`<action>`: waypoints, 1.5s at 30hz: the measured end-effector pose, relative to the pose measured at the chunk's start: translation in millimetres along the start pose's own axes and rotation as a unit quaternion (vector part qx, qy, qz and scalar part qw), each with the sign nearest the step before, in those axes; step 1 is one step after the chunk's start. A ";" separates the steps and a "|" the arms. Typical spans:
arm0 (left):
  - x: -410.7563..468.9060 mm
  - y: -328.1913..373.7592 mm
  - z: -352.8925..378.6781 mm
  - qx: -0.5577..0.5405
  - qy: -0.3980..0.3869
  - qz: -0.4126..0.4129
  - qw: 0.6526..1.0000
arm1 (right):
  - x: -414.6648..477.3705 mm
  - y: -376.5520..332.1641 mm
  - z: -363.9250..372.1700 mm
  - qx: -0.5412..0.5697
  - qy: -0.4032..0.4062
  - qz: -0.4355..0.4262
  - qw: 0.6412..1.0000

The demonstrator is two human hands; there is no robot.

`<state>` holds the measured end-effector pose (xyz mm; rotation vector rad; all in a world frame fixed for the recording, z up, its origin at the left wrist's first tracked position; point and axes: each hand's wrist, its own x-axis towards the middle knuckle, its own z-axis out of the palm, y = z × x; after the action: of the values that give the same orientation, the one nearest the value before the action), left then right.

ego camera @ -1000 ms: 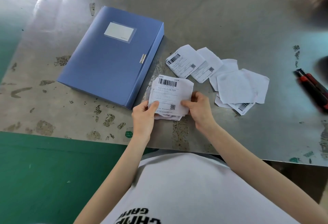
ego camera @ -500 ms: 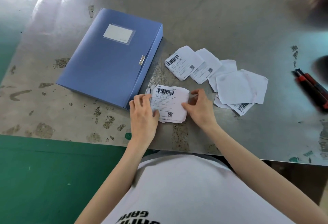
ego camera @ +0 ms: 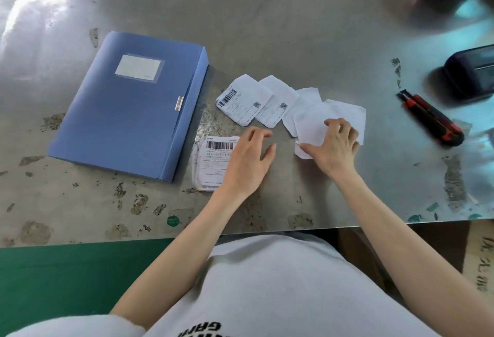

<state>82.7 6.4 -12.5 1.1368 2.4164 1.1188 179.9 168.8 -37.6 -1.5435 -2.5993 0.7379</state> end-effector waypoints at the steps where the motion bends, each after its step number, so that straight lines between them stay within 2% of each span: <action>1: 3.6 4.0 5.2 -0.019 -0.011 0.000 1.000 | 0.1 2.5 1.1 -0.009 -0.011 0.003 1.000; 4: 12.6 12.5 19.2 -0.059 -0.048 -0.016 0.997 | -1.1 5.9 5.9 -0.044 -0.019 0.001 0.999; 8: 17.7 11.7 30.3 -0.069 -0.085 -0.046 0.993 | -2.9 7.9 10.0 -0.092 0.018 -0.033 0.995; 12: 20.3 2.3 32.1 -0.058 -0.091 -0.083 0.991 | -6.3 14.3 10.6 -0.144 0.053 -0.124 0.980; 15: 22.6 -4.2 31.3 -0.054 -0.077 -0.089 0.992 | -9.9 14.3 10.8 -0.144 0.060 -0.176 0.972; 17: 24.2 -5.8 30.9 -0.055 -0.074 -0.091 0.992 | -9.3 12.5 8.9 -0.089 0.063 -0.168 0.980; 20: 27.5 -5.4 31.4 -0.066 -0.073 -0.096 0.991 | -5.6 6.3 -2.2 0.158 0.046 -0.076 0.983; 22: 30.1 -3.6 32.8 -0.090 -0.072 -0.102 0.988 | 0.0 2.6 -13.4 0.350 0.015 0.008 0.937; 25: 36.1 -1.0 34.4 -0.165 -0.068 -0.146 0.973 | 4.3 -2.6 -30.6 0.562 -0.028 0.068 0.824; 27: 40.1 1.1 33.8 -0.231 -0.067 -0.194 0.951 | 6.0 -4.7 -38.0 0.647 -0.061 0.082 0.755; 28: 41.9 2.5 32.5 -0.274 -0.066 -0.218 0.935 | 6.4 -5.8 -40.5 0.671 -0.075 0.082 0.733; 30: 44.6 4.2 30.1 -0.378 -0.061 -0.250 0.889 | 6.5 -7.5 -42.7 0.690 -0.094 0.072 0.714; 32: 46.5 3.9 28.2 -0.459 -0.046 -0.270 0.845 | 6.6 -8.2 -42.6 0.686 -0.102 0.067 0.717; 34: 47.9 4.6 24.9 -0.465 -0.039 -0.280 0.839 | 7.3 -7.1 -41.0 0.670 -0.105 0.071 0.732; 40: 51.5 0.8 17.9 -0.309 -0.066 -0.242 0.918 | 12.0 -2.3 -36.8 0.534 -0.108 0.054 0.837; 43: 54.2 -2.8 16.1 -0.269 -0.095 -0.222 0.933 | 15.6 -5.8 -33.4 0.479 -0.141 0.038 0.866; 45: 58.4 -5.9 14.8 -0.254 -0.085 -0.222 0.937 | 16.3 -9.2 -30.4 0.451 -0.152 0.029 0.879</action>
<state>47.9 55.3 -21.2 0.4690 1.9372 1.3083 172.0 190.4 -10.2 -1.2307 -1.8155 1.9517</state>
